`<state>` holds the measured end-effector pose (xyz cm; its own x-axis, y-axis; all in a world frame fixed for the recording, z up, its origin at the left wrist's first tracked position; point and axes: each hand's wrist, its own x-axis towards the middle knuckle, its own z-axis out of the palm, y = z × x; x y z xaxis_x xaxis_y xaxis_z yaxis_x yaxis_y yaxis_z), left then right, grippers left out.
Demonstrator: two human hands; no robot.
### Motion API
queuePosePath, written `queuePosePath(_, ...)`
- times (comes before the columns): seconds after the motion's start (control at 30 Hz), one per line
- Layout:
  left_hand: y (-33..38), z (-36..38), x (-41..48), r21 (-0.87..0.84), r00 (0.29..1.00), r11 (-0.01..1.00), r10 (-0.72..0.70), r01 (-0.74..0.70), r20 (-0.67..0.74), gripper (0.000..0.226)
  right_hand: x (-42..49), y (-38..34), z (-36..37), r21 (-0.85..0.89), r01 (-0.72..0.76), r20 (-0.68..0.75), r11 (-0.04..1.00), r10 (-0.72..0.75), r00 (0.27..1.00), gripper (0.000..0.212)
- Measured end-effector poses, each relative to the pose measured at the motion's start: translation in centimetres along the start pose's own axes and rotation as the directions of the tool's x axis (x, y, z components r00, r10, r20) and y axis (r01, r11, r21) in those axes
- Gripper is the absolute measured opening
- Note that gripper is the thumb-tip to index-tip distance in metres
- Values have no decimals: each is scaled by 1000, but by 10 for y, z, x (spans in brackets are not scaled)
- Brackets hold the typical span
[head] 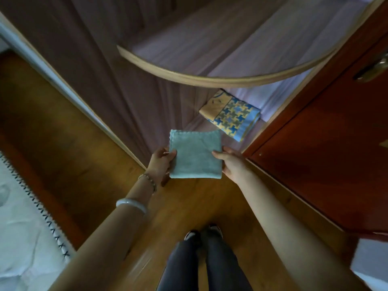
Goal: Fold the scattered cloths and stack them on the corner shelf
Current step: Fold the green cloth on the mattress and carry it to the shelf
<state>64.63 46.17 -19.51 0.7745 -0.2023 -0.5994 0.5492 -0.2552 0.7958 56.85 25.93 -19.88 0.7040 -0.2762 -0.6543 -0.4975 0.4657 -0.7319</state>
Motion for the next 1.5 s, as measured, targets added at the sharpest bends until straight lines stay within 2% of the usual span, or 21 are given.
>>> queuePosePath(0.17,-47,7,88,-1,996,999,-42,42,-84,12,95,32,-1,-68,-48,4,997,49,999,22)
queuePosePath(0.23,-65,12,119,-16,992,999,-47,45,-119,15,127,42,-2,-100,-57,16,993,59,998,17)
queuePosePath(0.33,-82,16,159,16,981,999,-32,36,-192,16,176,53,-4,-174,6,28,985,-2,1000,13)
queuePosePath(0.43,-94,22,194,80,972,995,-30,50,-233,18,213,60,-7,-320,80,-43,944,-99,994,13)
queuePosePath(0.5,-99,19,213,94,959,993,-44,73,-281,25,236,65,-4,-490,140,-70,860,-199,978,20)
queuePosePath(0.6,-106,15,223,184,949,981,3,57,-314,30,248,68,3,-684,184,-23,706,-273,962,37)
queuePosePath(0.7,-108,17,217,325,937,945,70,48,-341,28,249,74,8,-789,228,47,570,-314,948,24)
queuePosePath(0.73,-108,18,215,367,932,928,83,56,-352,29,249,75,9,-802,247,57,543,-343,937,23)
queuePosePath(0.77,-107,20,213,430,927,900,104,67,-361,33,248,74,10,-823,258,57,506,-378,924,32)
queuePosePath(0.8,-106,24,210,514,918,855,151,64,-366,39,246,75,11,-861,265,64,434,-424,903,40)
queuePosePath(0.83,-110,28,208,616,903,786,234,42,-360,46,244,77,11,-906,288,107,311,-491,864,46)
queuePosePath(0.9,-123,36,206,827,848,561,458,-45,-265,52,238,83,11,-935,353,303,-29,-580,756,50)
queuePosePath(0.93,-127,43,202,899,832,430,525,-80,-177,52,239,89,11,-913,376,399,-161,-543,739,51)
queuePosePath(0.97,-131,49,200,940,823,316,563,-129,-76,51,239,97,8,-884,386,468,-265,-469,749,55)
queuePosePath(1.03,-142,58,202,965,806,110,578,-237,132,55,241,111,2,-853,367,491,-371,-335,804,61)
queuePosePath(1.07,-145,60,202,965,817,61,548,-255,181,57,243,116,-1,-857,348,466,-379,-287,837,62)
queuePosePath(1.17,-154,59,209,977,871,16,456,-214,184,62,245,118,-5,-864,330,429,-380,-213,878,67)
queuePosePath(1.23,-152,58,207,979,894,5,409,-204,184,66,241,112,-5,-858,388,465,-337,-188,865,77)
queuePosePath(1.3,-142,55,198,980,897,54,414,-191,152,70,228,101,-1,-864,405,480,-300,-246,842,78)
queuePosePath(1.4,-124,47,170,977,868,120,488,-177,97,70,197,78,1,-862,444,502,-244,-289,815,63)
queuePosePath(1.5,-96,36,127,966,842,166,534,-199,81,71,151,50,7,-833,502,553,-232,-325,768,67)
